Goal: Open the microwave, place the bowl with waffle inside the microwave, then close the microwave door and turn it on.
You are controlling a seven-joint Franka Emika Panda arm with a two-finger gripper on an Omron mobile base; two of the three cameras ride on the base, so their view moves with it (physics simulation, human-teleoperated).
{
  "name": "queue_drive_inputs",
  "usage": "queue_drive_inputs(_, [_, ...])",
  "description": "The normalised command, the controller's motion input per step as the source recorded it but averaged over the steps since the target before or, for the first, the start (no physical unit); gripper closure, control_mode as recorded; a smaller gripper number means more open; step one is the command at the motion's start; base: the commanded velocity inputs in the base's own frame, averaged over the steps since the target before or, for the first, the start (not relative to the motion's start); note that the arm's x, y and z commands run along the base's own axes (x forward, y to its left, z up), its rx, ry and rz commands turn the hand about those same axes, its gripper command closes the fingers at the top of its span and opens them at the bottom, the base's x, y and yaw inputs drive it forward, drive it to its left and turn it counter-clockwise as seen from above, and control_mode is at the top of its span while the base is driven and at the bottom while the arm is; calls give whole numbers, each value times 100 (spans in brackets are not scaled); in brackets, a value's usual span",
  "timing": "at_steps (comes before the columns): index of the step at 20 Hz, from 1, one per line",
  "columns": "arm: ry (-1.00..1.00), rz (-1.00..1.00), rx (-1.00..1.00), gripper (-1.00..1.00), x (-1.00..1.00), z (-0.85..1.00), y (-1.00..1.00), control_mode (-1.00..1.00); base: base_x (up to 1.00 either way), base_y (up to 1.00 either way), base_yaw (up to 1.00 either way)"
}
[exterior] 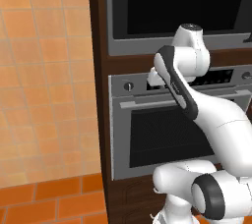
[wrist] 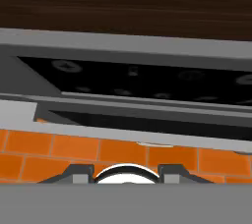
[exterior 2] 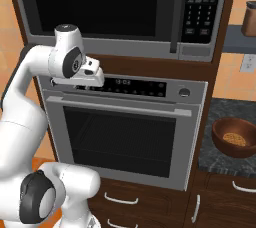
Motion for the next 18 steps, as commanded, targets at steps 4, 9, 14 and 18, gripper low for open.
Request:
queue_drive_inputs(4, [-20,0,0,-100,-35,36,-3,-100,0,0,0])
queue_drive_inputs(9, [-35,1,0,-100,-71,100,-42,-100,0,0,0])
queue_drive_inputs(14, [-38,0,0,-100,-61,87,-79,-100,0,0,0])
queue_drive_inputs(18, [-33,0,0,-100,-23,65,-60,-100,0,0,0])
